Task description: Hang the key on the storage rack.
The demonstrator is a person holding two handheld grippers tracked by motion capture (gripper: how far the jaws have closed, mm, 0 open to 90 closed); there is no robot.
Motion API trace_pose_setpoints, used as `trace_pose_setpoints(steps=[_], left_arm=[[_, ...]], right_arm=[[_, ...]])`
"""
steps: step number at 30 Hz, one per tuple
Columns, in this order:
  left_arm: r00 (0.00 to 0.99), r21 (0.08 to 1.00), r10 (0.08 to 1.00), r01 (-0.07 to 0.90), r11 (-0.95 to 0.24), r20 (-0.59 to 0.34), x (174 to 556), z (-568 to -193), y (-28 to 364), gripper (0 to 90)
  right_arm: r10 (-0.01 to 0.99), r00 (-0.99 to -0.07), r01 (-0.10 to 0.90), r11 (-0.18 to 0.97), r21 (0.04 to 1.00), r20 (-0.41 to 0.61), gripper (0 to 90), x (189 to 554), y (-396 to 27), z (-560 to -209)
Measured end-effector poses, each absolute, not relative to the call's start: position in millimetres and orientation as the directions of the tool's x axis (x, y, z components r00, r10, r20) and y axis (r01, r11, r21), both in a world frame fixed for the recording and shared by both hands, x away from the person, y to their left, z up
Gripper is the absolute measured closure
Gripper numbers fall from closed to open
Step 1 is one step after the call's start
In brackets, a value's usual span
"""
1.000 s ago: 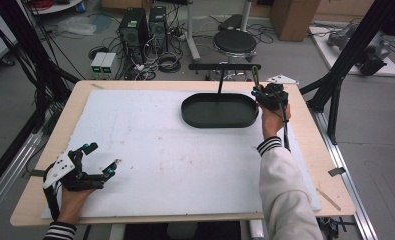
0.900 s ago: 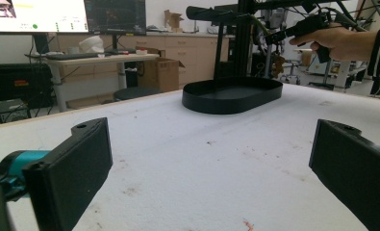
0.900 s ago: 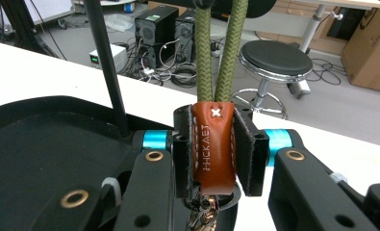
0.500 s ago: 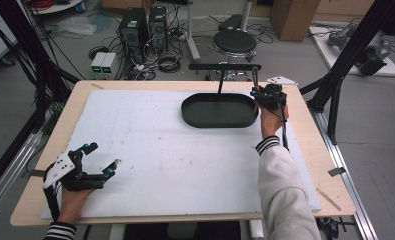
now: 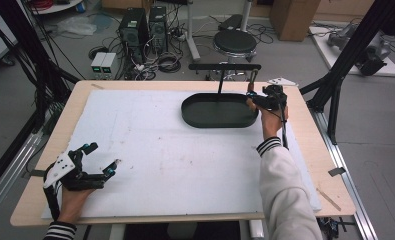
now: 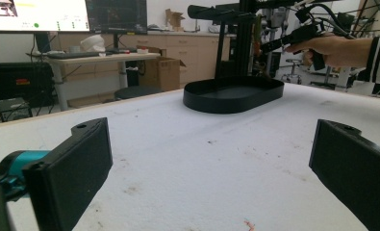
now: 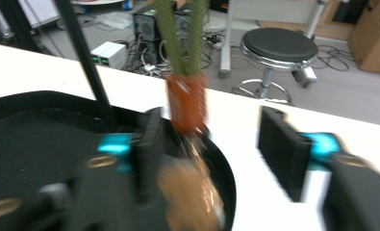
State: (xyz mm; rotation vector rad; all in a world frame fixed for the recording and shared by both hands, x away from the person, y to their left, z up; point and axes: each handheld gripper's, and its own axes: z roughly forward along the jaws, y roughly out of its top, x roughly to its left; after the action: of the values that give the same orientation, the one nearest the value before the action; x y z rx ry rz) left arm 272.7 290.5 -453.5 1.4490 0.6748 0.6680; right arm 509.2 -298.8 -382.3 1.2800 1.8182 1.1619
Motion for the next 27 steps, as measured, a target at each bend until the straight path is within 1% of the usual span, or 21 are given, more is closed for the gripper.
trace_pose_setpoints(steps=[2,3,5,6,7,8,10,11,12,13,14,16,17,18,21,22,23,24,25,27], left_arm=[[0.652,1.0,0.758,-0.001,0.016,-0.011,272.8,-453.5,290.3,1.7],[0.652,1.0,0.758,-0.002,0.016,-0.011,272.9,-453.5,290.2,1.7],[0.652,1.0,0.758,0.001,0.014,-0.011,273.0,-453.4,290.3,1.7],[0.653,1.0,0.758,0.002,0.014,-0.012,273.1,-453.4,290.3,1.7],[0.652,1.0,0.758,0.001,0.013,-0.011,273.2,-453.4,290.3,1.7],[0.651,1.0,0.759,0.003,0.011,-0.01,273.3,-453.3,290.4,1.7],[0.65,1.0,0.76,0.004,0.011,-0.011,273.3,-453.2,290.3,1.7],[0.65,1.0,0.76,0.004,0.011,-0.011,273.3,-453.2,290.3,1.7],[0.65,1.0,0.76,0.003,0.011,-0.011,273.3,-453.2,290.4,1.7],[0.649,1.0,0.761,0.004,0.013,-0.012,273.3,-453.2,290.4,1.7],[0.648,1.0,0.761,0.004,0.012,-0.012,273.2,-453.3,290.3,1.7],[0.647,1.0,0.762,0.002,0.012,-0.01,272.9,-453.3,289.9,1.7],[0.645,1.0,0.764,0.0,0.011,-0.009,272.8,-453.3,289.7,1.7],[0.644,1.0,0.765,0.0,0.011,-0.008,272.7,-453.4,289.7,1.7],[0.642,1.0,0.767,0.001,0.011,-0.009,272.7,-453.4,289.6,1.7],[0.641,1.0,0.768,-0.002,0.011,-0.007,272.5,-453.3,289.5,1.7],[0.639,1.0,0.769,-0.002,0.011,-0.007,272.4,-453.4,289.4,1.7],[0.638,1.0,0.77,-0.004,0.011,-0.006,272.3,-453.4,289.4,1.7],[0.638,1.0,0.77,-0.001,0.01,-0.007,272.4,-453.4,289.5,1.7],[0.638,1.0,0.77,-0.001,0.011,-0.008,272.4,-453.4,289.6,1.7]], right_arm=[[0.935,-0.353,0.408,0.122,0.905,0.033,22.9,508.8,-301.8,-383.4],[0.935,-0.353,0.408,0.122,0.905,0.033,22.9,508.8,-301.8,-383.4],[0.927,-0.369,0.413,0.1,0.905,0.067,12.1,506.0,-303.8,-382.6],[0.915,-0.395,0.397,0.087,0.914,0.085,10.0,500.4,-305.5,-380.4],[0.906,-0.413,0.386,0.085,0.919,0.09,4.2,496.7,-306.5,-378.0],[0.895,-0.435,0.365,0.074,0.928,0.1,0.2,492.5,-308.0,-375.3],[0.866,-0.481,0.338,0.035,0.941,0.141,0.3,484.7,-311.2,-371.2],[0.866,-0.481,0.338,0.035,0.941,0.141,0.3,484.7,-311.2,-371.2],[0.846,-0.511,0.32,0.024,0.947,0.151,0.3,479.5,-313.2,-368.8],[0.818,-0.559,0.282,0.034,0.959,0.135,0.3,465.3,-316.1,-363.8],[0.818,-0.559,0.282,0.034,0.959,0.135,0.3,465.3,-316.1,-363.8],[0.795,-0.596,0.253,0.05,0.966,0.115,0.3,451.8,-318.2,-361.6],[0.771,-0.632,0.221,0.079,0.972,0.081,0.3,433.2,-321.9,-361.2],[0.771,-0.632,0.221,0.079,0.972,0.081,0.3,433.2,-321.9,-361.2],[0.743,-0.667,0.184,0.096,0.978,0.052,0.3,407.6,-327.9,-364.0],[0.729,-0.683,0.176,0.119,0.977,0.035,0.3,395.7,-330.6,-364.9],[0.727,-0.686,0.135,0.107,0.985,0.015,0.3,386.6,-331.9,-367.4],[0.727,-0.686,0.135,0.107,0.985,0.015,0.3,386.6,-331.9,-367.4],[0.71,-0.704,0.11,0.093,0.99,0.011,0.3,370.8,-334.1,-372.9],[0.707,-0.708,0.108,0.091,0.99,0.012,0.3,366.3,-334.5,-375.2]])
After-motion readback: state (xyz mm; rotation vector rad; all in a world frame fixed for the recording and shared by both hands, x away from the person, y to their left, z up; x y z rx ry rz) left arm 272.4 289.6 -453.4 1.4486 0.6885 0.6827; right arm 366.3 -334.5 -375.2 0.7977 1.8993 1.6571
